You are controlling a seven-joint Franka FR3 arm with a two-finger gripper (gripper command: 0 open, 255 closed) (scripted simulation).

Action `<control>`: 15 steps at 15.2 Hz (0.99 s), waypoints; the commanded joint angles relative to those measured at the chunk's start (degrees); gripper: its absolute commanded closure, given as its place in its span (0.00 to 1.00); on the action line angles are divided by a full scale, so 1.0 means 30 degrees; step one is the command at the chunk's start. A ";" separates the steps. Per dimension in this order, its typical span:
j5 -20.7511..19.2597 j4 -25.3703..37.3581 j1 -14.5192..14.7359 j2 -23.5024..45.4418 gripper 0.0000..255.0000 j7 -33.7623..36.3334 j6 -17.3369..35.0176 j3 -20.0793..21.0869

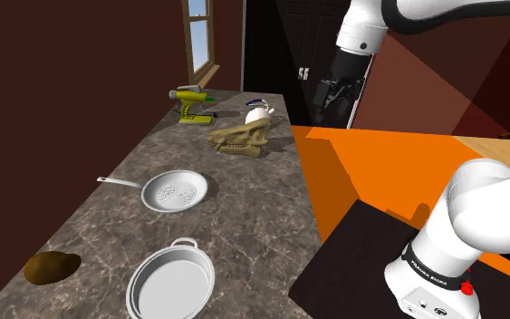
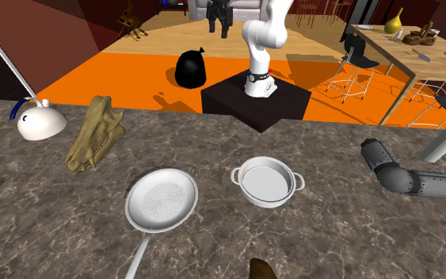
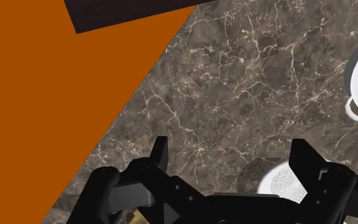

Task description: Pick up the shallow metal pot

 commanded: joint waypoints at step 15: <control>0.1604 -0.2565 0.1541 0.6555 0.00 0.4733 0.9346 0.4677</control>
